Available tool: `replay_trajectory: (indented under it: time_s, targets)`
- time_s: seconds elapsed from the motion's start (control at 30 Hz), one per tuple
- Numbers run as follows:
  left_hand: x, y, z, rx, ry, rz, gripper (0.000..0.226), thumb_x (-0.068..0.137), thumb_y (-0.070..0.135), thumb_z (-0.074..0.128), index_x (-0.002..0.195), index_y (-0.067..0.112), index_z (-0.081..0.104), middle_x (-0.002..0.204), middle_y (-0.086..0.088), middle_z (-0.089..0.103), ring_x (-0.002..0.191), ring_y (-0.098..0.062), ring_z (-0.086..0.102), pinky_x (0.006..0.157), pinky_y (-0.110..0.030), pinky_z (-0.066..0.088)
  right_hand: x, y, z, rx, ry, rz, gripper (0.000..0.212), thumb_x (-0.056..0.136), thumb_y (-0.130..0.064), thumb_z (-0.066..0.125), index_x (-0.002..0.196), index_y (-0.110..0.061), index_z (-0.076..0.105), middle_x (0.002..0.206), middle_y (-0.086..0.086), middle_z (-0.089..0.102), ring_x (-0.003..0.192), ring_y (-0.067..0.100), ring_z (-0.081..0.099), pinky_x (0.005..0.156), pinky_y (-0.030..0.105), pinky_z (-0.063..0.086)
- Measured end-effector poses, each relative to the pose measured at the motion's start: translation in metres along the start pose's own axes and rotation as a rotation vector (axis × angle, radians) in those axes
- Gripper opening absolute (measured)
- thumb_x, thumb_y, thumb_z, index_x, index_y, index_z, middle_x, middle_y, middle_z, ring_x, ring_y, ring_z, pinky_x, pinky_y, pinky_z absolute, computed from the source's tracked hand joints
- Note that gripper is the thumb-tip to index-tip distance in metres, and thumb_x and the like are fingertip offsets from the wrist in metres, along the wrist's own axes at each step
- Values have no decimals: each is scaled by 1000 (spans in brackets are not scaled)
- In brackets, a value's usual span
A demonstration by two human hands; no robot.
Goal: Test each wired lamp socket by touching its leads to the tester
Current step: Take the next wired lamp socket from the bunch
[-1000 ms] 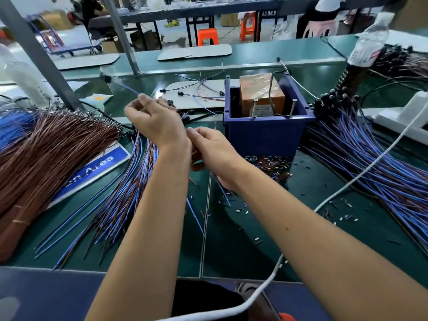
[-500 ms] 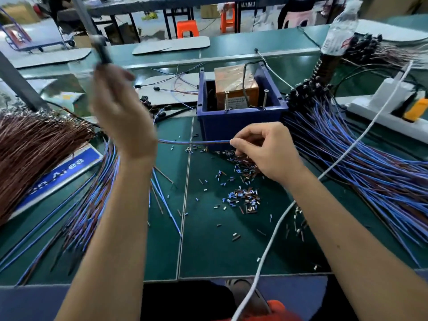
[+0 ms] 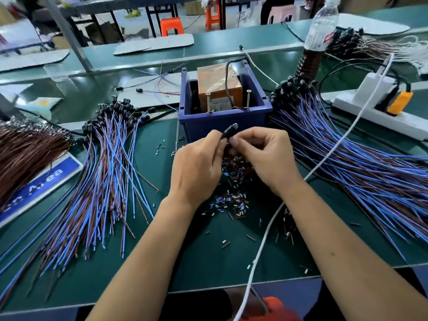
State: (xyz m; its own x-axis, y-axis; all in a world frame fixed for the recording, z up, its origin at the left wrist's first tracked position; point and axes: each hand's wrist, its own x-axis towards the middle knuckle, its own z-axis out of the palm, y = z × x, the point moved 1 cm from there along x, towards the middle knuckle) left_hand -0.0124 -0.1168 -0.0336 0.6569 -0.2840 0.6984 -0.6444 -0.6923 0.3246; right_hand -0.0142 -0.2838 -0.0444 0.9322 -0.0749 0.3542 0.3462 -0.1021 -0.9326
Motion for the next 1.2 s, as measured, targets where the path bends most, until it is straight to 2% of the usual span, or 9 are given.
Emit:
replay_trajectory:
  time_s: [0.1,0.2,0.3,0.43,0.5,0.67,0.8,1.0,1.2]
  targets:
    - [0,-4,1,-29,24,-61,28,105,23,54,81,8,54,64,-2,56,59,-33,50,53,-46,42,3,4,-2,62,43,81,9,92,-17,80,84,-13,79,69,3,77,53,-1,60,56,13,46]
    - [1,-7,2,-115,76,-83,28,103,23,59,78,12,53,64,8,48,57,-22,42,53,-40,40,5,8,-1,85,51,139,11,92,-22,80,85,-14,79,71,6,77,52,0,58,54,15,46]
    - [2,-9,4,-151,103,-94,32,102,22,62,77,24,41,65,12,42,58,-16,37,54,-35,35,6,11,-1,73,49,182,17,92,-27,80,84,-12,78,70,7,77,50,2,56,53,15,46]
    - [0,-15,6,-203,104,-129,26,100,24,67,78,21,53,72,15,57,64,-11,52,59,-30,41,6,10,0,92,22,194,18,90,-28,81,79,-15,78,65,6,74,48,4,53,51,15,45]
    - [0,-18,7,-231,91,-136,27,98,24,69,76,22,54,70,17,56,64,-7,53,59,-29,41,6,9,0,101,5,178,18,90,-27,81,77,-16,78,64,6,73,48,5,54,51,15,44]
    - [-1,-22,6,-259,55,-171,24,96,25,70,77,11,65,64,10,56,59,-17,51,56,-32,43,5,6,-3,30,-44,134,23,90,-30,81,72,-17,75,60,5,70,48,9,52,49,18,43]
    - [-3,-27,2,-295,-10,-190,23,94,24,70,75,12,65,59,9,51,56,-16,46,55,-29,38,5,4,-8,-93,-135,79,22,90,-28,81,73,-16,73,58,1,69,47,8,52,48,18,41]
    - [-1,-24,-4,-332,-70,-193,27,93,19,70,70,10,61,57,4,46,54,-13,40,53,-26,33,6,4,-14,-92,-206,71,24,84,-38,80,73,-18,73,59,4,69,51,16,53,49,24,42]
    - [0,-42,-21,-472,50,-333,25,94,18,69,71,8,67,54,9,45,51,-7,33,50,-26,27,11,5,-31,14,-71,34,21,87,-32,82,77,-15,75,62,3,70,54,12,56,54,20,45]
